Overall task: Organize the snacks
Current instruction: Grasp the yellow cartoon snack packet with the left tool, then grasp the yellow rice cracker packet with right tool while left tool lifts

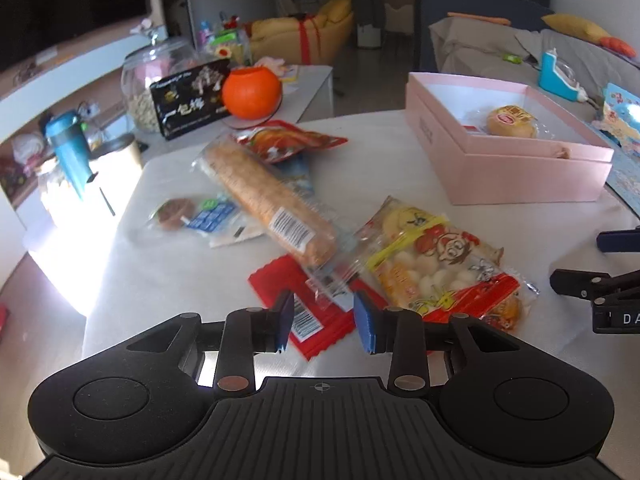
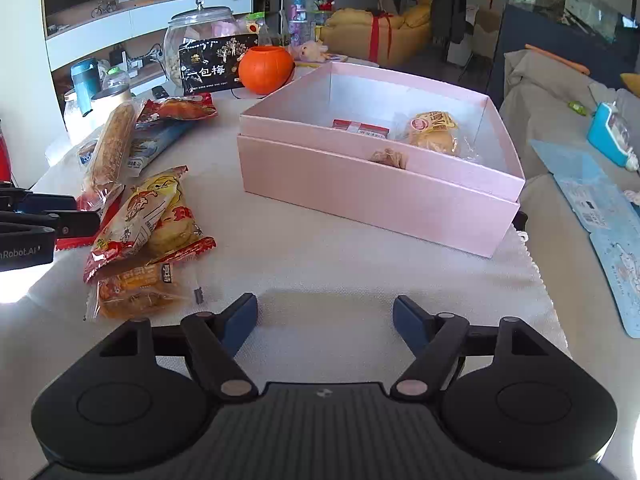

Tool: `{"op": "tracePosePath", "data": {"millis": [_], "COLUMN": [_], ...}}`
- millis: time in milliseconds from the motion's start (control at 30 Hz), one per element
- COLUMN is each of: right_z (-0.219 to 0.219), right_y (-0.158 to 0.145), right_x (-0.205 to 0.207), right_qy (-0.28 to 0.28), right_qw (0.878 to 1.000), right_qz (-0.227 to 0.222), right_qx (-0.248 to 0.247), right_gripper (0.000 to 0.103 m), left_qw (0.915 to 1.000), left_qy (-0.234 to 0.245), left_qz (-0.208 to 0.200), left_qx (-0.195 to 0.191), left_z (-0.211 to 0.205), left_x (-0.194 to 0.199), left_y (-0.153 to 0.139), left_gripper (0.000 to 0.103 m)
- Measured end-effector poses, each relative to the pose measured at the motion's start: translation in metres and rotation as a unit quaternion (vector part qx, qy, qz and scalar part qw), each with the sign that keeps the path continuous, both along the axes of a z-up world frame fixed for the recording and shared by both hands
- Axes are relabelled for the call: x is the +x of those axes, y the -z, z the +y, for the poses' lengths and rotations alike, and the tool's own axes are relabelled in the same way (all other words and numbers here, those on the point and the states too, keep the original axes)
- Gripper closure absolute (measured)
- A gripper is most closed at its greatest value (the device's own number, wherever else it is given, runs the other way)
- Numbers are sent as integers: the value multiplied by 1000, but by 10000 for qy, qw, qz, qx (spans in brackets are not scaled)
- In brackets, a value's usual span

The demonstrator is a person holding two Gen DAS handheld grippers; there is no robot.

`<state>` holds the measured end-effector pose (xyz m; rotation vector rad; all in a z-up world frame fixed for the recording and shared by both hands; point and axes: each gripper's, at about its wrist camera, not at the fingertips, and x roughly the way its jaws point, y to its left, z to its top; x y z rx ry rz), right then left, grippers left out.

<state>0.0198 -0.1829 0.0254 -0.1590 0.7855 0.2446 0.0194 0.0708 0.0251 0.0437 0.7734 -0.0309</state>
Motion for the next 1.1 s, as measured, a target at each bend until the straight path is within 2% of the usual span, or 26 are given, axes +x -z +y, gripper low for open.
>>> {"op": "tracePosePath", "data": {"millis": [67,167,233,400,500,600,667,767,867,1033,1100], "right_z": [-1,-7,-4,-5,-5,-6,-5,1,16,43,59], "right_y": [2,7,7,8,9,9,9,6,-1,-18,-15], "right_x": [1,4,4,4,3,2,3,3,8,36,53], "right_qy": [64,230,216,239,249,247,245,142,-271,-685,-758], "right_qw": [10000,9991,9994,9992,9991,9991,9991,9997,9994,9934,9922], "right_qz": [-48,-67,-71,-88,-94,-96,-93,-134,-167,33,229], "right_qx": [53,339,277,312,319,335,322,152,156,916,968], "right_gripper": [20,13,12,11,11,11,11,11,13,14,17], "left_qw": [9984,9849,9797,9849,9894,9937,9959,9977,9968,9944,9934], "left_qy": [4,274,400,704,899,899,773,509,296,391,495], "left_qz": [11,174,197,45,-9,-57,-54,-11,45,155,213], "left_qx": [-559,-1698,-1953,-1581,-1137,-667,-465,-452,-736,-973,-1015], "left_z": [13,22,16,-25,-42,-42,-31,-9,12,18,16], "left_x": [-3,-1,3,18,21,16,13,11,10,4,-1], "left_y": [-2,-5,-7,-12,-12,-8,-4,-1,-1,-2,-2], "left_gripper": [65,65,65,65,60,51,50,48,47,50,50]}}
